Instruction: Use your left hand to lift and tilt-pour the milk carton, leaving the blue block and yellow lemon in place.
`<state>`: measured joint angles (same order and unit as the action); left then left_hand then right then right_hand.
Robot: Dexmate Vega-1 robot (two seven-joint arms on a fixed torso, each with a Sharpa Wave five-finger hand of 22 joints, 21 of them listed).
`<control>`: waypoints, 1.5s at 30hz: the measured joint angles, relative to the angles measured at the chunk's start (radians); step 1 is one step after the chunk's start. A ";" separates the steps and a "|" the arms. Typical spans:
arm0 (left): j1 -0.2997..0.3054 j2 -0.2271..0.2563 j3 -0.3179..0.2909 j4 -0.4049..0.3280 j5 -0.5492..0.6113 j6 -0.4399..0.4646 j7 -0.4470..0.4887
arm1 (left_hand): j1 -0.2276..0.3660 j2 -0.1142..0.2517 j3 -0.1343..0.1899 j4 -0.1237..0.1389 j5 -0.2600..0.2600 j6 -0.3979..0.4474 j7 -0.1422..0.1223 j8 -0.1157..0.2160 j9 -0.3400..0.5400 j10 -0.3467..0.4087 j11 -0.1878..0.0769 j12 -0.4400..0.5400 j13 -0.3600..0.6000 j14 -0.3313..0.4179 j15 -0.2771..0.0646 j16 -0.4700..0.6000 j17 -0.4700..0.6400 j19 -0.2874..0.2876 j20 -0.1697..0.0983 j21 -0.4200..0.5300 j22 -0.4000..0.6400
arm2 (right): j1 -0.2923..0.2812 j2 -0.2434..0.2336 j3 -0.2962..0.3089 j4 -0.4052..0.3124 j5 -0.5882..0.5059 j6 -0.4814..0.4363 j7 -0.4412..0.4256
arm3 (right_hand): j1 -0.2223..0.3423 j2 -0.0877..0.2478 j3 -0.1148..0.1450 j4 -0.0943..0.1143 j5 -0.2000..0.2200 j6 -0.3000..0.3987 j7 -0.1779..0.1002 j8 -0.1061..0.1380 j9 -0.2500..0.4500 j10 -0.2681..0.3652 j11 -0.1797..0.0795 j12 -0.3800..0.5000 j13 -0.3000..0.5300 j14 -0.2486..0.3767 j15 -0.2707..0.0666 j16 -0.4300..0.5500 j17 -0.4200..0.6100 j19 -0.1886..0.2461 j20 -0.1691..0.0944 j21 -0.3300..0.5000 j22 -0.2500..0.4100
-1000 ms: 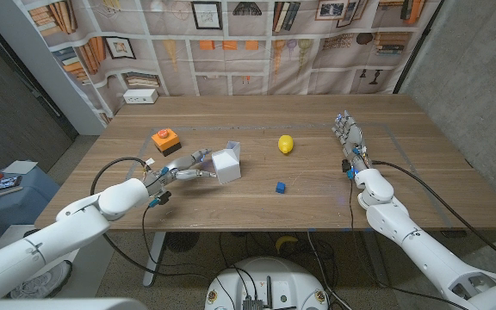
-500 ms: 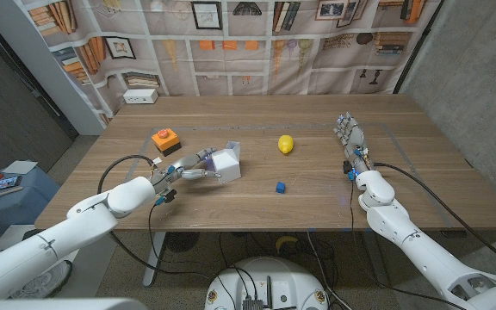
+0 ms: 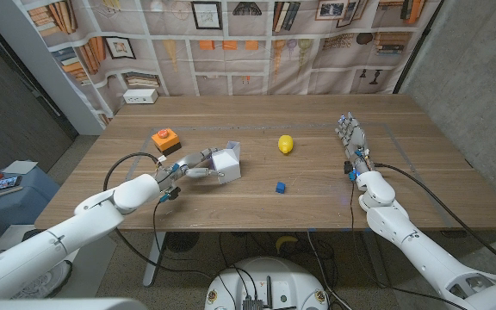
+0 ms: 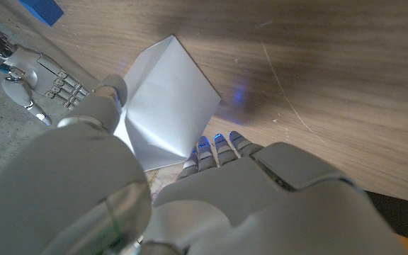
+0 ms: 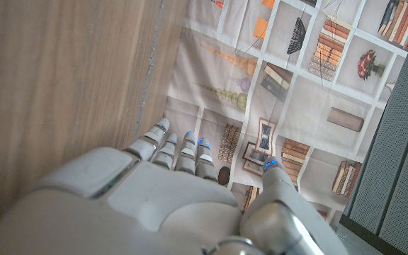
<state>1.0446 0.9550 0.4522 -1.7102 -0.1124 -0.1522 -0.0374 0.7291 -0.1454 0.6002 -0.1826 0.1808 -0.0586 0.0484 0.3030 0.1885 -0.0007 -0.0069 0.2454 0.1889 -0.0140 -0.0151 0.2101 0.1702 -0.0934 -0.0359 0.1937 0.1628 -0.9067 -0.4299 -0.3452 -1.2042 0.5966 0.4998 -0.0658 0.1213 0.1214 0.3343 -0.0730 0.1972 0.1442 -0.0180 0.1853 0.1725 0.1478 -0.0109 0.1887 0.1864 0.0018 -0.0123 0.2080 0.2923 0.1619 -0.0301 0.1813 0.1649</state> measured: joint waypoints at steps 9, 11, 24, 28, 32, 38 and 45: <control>-0.021 -0.016 0.015 0.017 0.009 -0.014 -0.005 | 0.037 0.004 0.000 0.000 0.000 0.045 -0.005 0.023 0.005 0.051 -0.012 0.010 0.009 0.053 -0.015 0.000 0.000 0.040 0.002 0.000 0.000 | -0.004 -0.001 0.003 -0.001 0.003 0.001 0.000 | 0.000 0.000 0.000 0.000 0.000 0.000 0.000 0.000 0.000 0.000 0.000 0.000 0.000 -0.005 0.005 0.000 0.000 0.000 0.000 0.000 0.000; -0.022 -0.017 0.016 0.018 0.011 -0.016 -0.005 | 0.046 0.007 0.000 0.000 0.000 0.054 -0.003 0.030 0.005 0.065 -0.017 0.010 0.009 0.070 -0.015 0.000 0.000 0.050 0.000 0.000 0.000 | -0.005 -0.002 0.004 -0.002 0.003 0.001 0.000 | -0.012 -0.012 0.000 0.000 0.000 0.000 0.000 0.000 0.000 0.000 0.000 0.000 0.000 -0.005 0.005 0.000 0.000 0.000 0.000 0.000 0.000; -0.009 -0.025 0.015 0.017 0.022 -0.022 0.039 | 0.099 0.015 -0.004 0.004 0.005 0.100 -0.018 0.060 0.014 0.125 -0.032 0.026 0.022 0.138 -0.022 0.007 0.003 0.080 0.006 0.000 0.000 | -0.017 -0.006 0.006 -0.014 0.004 0.003 -0.002 | -0.012 -0.012 -0.004 -0.004 0.000 0.000 0.000 0.000 0.000 0.000 0.000 0.000 0.000 -0.005 0.005 0.000 -0.005 0.004 0.004 0.000 0.000; 0.005 -0.027 0.007 0.016 0.024 -0.023 0.057 | 0.116 0.024 -0.008 0.001 0.005 0.120 -0.024 0.079 0.021 0.152 -0.041 0.034 0.029 0.167 -0.023 0.010 0.005 0.093 0.004 0.000 0.000 | -0.018 -0.006 0.006 -0.015 0.005 0.004 -0.002 | -0.012 -0.012 -0.004 -0.004 0.000 0.000 0.000 0.000 0.000 0.000 0.000 0.000 0.000 -0.005 0.005 0.000 -0.005 0.004 0.004 0.000 0.000; 0.013 -0.030 0.003 0.016 0.026 -0.028 0.074 | 0.128 0.036 -0.012 0.004 0.012 0.134 -0.030 0.096 0.028 0.181 -0.051 0.044 0.038 0.196 -0.024 0.013 0.007 0.105 0.005 0.000 0.003 | -0.019 -0.007 0.008 -0.017 0.006 0.004 -0.002 | -0.012 -0.012 -0.004 -0.004 0.000 0.000 0.000 0.000 0.000 0.000 0.000 0.000 0.000 -0.005 0.005 0.000 -0.005 0.004 0.004 0.000 0.000; 0.019 -0.034 -0.001 0.018 0.027 -0.039 0.093 | 0.136 0.044 -0.016 0.008 0.012 0.139 -0.025 0.101 0.033 0.199 -0.047 0.052 0.046 0.207 -0.024 0.019 0.009 0.110 0.000 0.000 0.003 | -0.023 -0.010 0.010 -0.022 0.008 0.004 -0.002 | -0.012 -0.012 -0.004 -0.004 0.000 0.000 0.000 0.000 0.000 0.000 0.000 0.000 0.000 -0.005 0.005 0.000 -0.004 0.004 0.004 0.000 0.000; 0.035 -0.037 -0.017 0.018 0.028 -0.049 0.113 | 0.141 0.050 -0.023 0.009 0.012 0.139 -0.025 0.116 0.042 0.204 -0.044 0.057 0.055 0.224 -0.025 0.023 0.014 0.129 0.000 0.000 0.003 | -0.026 -0.012 0.012 -0.027 0.011 0.004 0.000 | -0.012 -0.012 -0.004 -0.004 0.000 0.000 0.000 0.000 0.000 0.000 0.000 0.000 0.000 -0.005 0.005 0.000 -0.004 0.004 0.004 0.004 0.000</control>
<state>1.0797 0.9180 0.4348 -1.6926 -0.0842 -0.2015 0.0752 0.8703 -0.0959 0.5773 -0.1735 0.1932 0.0806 0.0234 0.4192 0.2301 0.2033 -0.0512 0.3027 0.2444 0.2104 -0.0404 0.2332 0.1842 0.0354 -0.0356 0.1937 0.1655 -0.9332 -0.4419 -0.3335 -1.2309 0.6080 0.5038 -0.0661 0.1094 0.1095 0.3299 -0.0774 0.1972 0.1442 -0.0180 0.1853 0.1725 0.1480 -0.0107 0.1887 0.1864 -0.0036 -0.0070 0.2080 0.2879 0.1658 -0.0265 0.1852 0.1650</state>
